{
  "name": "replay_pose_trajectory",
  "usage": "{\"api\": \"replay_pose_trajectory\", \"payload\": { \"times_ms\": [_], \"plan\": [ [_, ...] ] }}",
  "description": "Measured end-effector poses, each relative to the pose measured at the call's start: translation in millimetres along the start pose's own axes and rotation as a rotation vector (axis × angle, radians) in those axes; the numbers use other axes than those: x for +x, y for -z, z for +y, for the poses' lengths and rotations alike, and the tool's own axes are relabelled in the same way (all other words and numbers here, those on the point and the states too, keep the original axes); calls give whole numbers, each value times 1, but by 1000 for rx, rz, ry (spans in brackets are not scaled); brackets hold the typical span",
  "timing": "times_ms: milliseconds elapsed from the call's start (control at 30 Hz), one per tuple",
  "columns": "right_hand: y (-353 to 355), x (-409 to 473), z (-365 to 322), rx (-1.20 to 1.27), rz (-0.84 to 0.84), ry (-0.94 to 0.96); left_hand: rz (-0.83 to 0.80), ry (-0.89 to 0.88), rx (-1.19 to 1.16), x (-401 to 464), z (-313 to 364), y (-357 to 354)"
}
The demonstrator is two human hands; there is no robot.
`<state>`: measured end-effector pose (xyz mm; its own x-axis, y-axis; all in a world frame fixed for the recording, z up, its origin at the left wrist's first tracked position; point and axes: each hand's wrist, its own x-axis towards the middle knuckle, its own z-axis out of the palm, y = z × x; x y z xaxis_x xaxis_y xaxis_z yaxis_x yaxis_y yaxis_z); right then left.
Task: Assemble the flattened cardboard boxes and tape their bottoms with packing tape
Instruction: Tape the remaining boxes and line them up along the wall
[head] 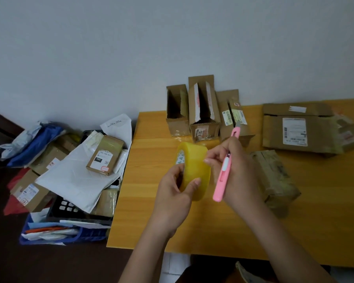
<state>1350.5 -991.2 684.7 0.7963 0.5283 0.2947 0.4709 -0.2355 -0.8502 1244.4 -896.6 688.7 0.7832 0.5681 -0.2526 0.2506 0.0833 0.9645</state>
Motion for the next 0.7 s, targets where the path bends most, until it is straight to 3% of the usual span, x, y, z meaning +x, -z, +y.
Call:
{"api": "replay_pose_trajectory", "payload": {
  "times_ms": [67,233,333,467,700],
  "plan": [
    [10,7,-4,-69,-24,16,-40,-3,59,-1,5,3],
    [43,28,-11,25,-63,-5,-105,-29,190,-6,23,3],
    [55,32,-11,83,47,-45,-121,-66,253,-8,33,-7],
    [71,33,-13,-8,139,27,-59,-98,314,-7,43,-28],
    [92,28,-6,20,56,82,-46,-116,288,-6,59,-69]
  ]
}}
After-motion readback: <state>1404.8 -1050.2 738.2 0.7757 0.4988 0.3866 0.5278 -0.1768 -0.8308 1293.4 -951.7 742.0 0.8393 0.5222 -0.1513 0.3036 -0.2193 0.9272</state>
